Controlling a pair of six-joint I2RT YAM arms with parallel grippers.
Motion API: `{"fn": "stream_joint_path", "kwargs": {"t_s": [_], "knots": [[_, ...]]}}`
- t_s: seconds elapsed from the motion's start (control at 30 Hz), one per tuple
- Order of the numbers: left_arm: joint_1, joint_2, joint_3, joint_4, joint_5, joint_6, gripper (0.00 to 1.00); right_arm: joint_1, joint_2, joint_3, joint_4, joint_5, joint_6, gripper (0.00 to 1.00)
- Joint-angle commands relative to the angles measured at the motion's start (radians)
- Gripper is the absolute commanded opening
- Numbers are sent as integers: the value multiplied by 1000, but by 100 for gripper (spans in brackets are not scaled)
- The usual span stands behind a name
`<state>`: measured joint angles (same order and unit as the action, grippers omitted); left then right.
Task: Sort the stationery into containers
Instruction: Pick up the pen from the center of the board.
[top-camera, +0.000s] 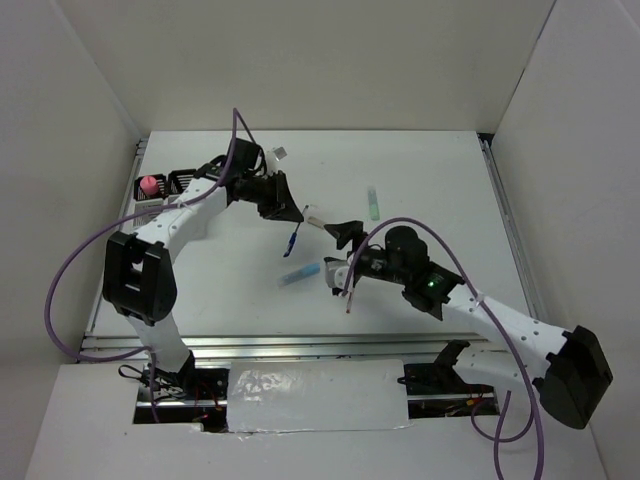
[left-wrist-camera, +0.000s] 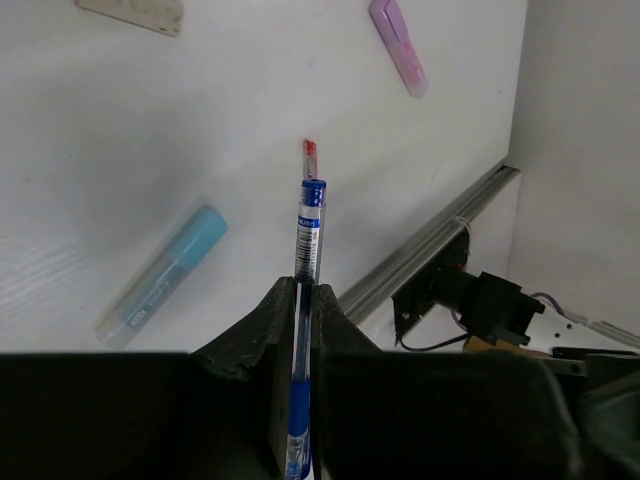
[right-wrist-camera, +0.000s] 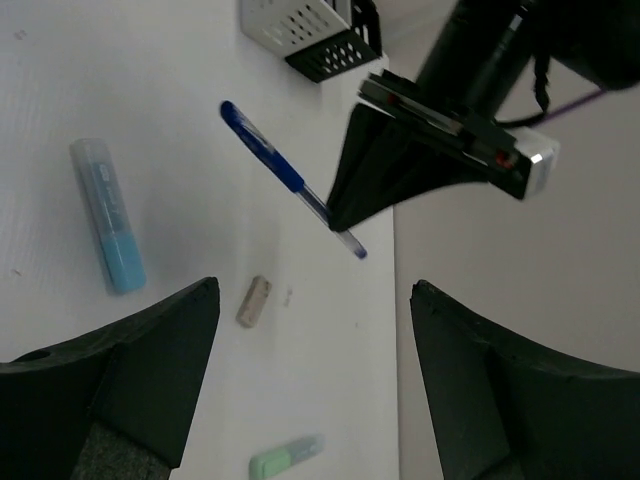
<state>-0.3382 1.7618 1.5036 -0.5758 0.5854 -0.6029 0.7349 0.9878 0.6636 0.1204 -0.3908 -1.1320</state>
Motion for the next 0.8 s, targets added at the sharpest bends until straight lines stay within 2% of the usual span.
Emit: {"fn": "stream_joint_path", "kwargs": {"t_s": [0.0,0.17,0.33,0.43,0.53,0.77], "knots": [[-9,-54,1,34,100,-26,0,38,47,-32,209,-81,-167,83],[-27,-65,-22,34,128,-20,0,67,121,-47,236,-178,-239,80],[-68,-65,-28,31,131,5,0,112,202,-65,353,-181,-316,79],[-84,-62,-16,25,134,11,0,126,239,-39,354,-171,-328,75],[-100,-59,-9,13,146,20,0,124,275,-27,344,-161,-359,65],[-105,-99,-40,31,146,25,2,113,347,-65,487,-91,-391,45]]}}
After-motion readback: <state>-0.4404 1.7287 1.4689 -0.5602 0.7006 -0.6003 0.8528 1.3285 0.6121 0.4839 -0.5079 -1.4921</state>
